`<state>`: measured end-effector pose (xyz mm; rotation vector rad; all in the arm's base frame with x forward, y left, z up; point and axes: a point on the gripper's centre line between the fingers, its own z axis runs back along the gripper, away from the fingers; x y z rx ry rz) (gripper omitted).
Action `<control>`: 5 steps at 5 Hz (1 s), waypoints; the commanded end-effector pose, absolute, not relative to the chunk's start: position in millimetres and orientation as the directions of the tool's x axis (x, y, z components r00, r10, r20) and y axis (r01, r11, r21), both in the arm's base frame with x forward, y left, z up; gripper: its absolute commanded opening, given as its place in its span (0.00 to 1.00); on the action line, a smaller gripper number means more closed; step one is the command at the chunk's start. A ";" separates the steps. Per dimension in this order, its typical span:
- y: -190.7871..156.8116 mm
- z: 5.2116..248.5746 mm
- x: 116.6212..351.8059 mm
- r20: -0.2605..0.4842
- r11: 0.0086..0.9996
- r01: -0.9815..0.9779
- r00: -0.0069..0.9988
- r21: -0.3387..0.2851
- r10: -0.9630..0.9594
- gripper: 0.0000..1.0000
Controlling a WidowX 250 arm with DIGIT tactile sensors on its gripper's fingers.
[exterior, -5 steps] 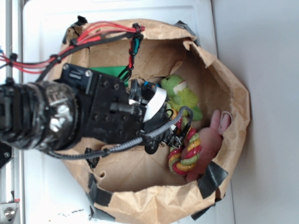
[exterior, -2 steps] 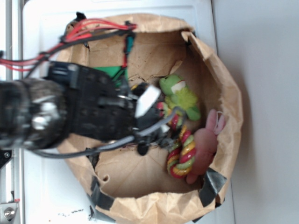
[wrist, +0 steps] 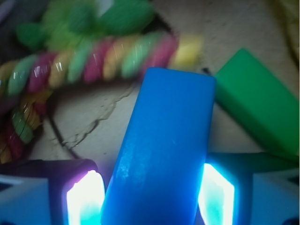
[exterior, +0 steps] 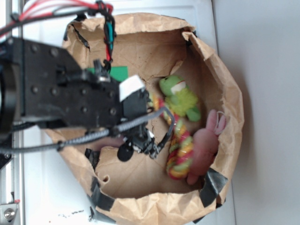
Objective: Grab the blue block.
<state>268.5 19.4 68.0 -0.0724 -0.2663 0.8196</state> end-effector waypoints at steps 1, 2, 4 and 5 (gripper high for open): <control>36.4 122.1 271.4 0.251 0.735 -0.647 0.691 -0.204 0.678 0.00; 36.5 142.6 269.0 0.302 0.804 -0.570 0.746 -0.172 0.593 0.00; 35.9 175.0 262.2 0.397 0.933 -0.339 0.845 -0.123 0.359 0.00; 35.4 186.7 264.8 0.430 0.946 -0.308 0.845 -0.098 0.320 0.00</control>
